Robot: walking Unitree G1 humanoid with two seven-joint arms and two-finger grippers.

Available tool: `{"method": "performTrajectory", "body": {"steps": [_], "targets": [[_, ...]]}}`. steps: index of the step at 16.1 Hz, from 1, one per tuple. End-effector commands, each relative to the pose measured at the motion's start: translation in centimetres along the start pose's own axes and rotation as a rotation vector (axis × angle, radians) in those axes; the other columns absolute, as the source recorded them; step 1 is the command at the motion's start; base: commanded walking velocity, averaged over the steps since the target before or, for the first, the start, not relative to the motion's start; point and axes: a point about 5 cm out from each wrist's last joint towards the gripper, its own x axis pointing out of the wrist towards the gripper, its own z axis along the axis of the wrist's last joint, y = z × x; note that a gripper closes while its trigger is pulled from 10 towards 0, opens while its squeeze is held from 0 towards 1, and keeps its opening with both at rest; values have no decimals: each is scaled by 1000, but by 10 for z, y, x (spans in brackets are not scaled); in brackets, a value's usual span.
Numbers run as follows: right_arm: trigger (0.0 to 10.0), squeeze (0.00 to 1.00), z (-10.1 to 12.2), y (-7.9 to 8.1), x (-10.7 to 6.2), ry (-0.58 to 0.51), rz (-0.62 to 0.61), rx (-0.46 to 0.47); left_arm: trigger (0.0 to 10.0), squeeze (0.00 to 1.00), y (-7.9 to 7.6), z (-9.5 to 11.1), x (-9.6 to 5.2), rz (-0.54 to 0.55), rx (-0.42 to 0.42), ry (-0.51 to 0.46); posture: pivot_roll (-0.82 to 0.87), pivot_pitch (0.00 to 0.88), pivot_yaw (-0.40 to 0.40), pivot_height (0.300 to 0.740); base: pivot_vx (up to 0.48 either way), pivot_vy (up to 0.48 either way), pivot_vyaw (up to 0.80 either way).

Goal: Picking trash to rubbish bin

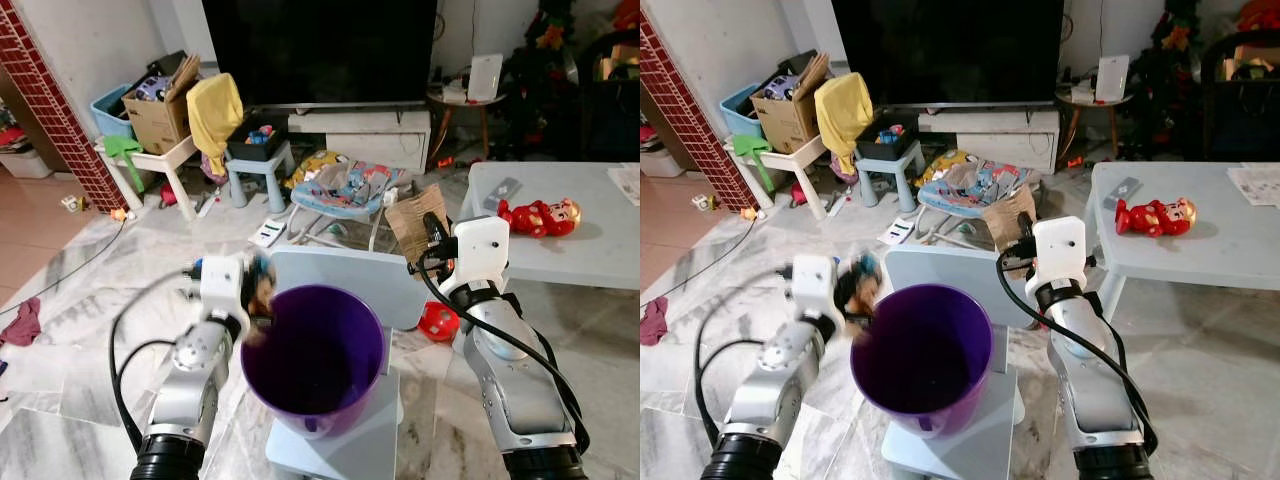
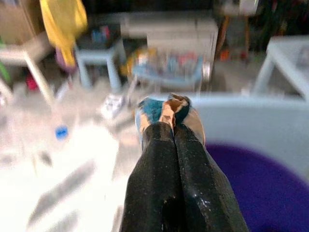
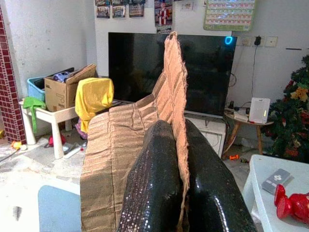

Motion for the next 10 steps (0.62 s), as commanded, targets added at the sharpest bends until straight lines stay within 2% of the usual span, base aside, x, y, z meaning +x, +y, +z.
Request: {"method": "performTrajectory", "body": {"steps": [1, 2, 4, 5, 6, 7, 10], "targets": [[10000, 0, 1, 2, 0, -2, 11, 6, 10000, 0, 2, -10, 3, -8, -4, 81, 12, 0, 79, 740, 0, 0, 0], [10000, 0, 1, 2, 0, -1, 12, 4, 10000, 0, 1, -24, 3, -32, -15, 149, 10, 0, 79, 740, 0, 0, 0], [10000, 0, 2, 2, -1, 0, 14, 2, 10000, 0, 3, -39, 3, -54, -31, 215, 4, 0, 77, 740, 0, 0, 0], [10000, 0, 1, 1, -1, 1, 16, 0, 10000, 859, 3, -43, 4, -59, -41, 231, 3, 0, 77, 740, 0, 0, 0], [10000, 0, 1, 1, -1, 3, 17, -1, 10000, 1000, 3, -45, 5, -63, -69, 248, 2, 0, 77, 740, 0, 0, 0], [10000, 0, 1, 1, -2, 5, 18, -2, 10000, 1000, 2, -47, 6, -72, -101, 261, -3, 0, 78, 740, 0, 0, 0], [10000, 0, 1, 1, -3, 7, 19, -3, 10000, 1000, -2, -44, 9, -116, -66, 220, -2, 0, 76, 740, 0, 0, 0]]}}
